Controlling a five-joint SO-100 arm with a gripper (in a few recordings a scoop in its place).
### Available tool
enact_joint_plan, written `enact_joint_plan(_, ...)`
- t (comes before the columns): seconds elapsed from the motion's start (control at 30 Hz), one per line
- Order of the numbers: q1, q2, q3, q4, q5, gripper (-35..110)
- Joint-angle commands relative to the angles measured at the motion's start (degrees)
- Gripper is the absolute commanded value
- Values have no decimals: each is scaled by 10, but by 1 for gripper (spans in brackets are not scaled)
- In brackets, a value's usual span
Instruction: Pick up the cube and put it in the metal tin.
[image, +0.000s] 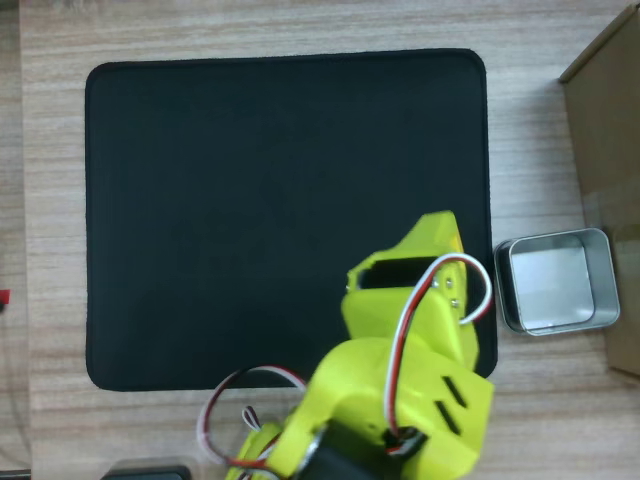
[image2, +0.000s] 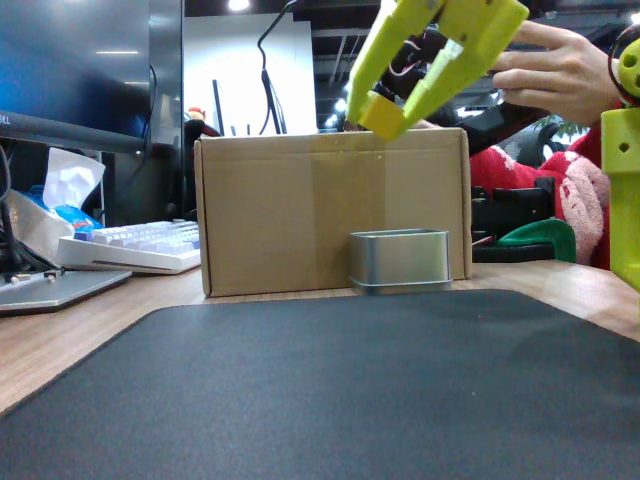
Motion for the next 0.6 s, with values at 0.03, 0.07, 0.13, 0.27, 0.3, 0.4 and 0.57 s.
enact_joint_plan(0.03,92,-19,22,-46,-31,0)
enact_joint_plan(0.07,118,-45,28,-72,-32,0)
enact_joint_plan(0.13,157,-106,31,-128,-32,0)
enact_joint_plan(0.27,188,-221,13,-168,-32,0)
enact_joint_plan(0.3,194,-245,12,-188,-32,0)
enact_joint_plan(0.4,215,-321,-25,-218,-17,0)
enact_joint_plan(0.57,234,-414,-104,-217,5,0)
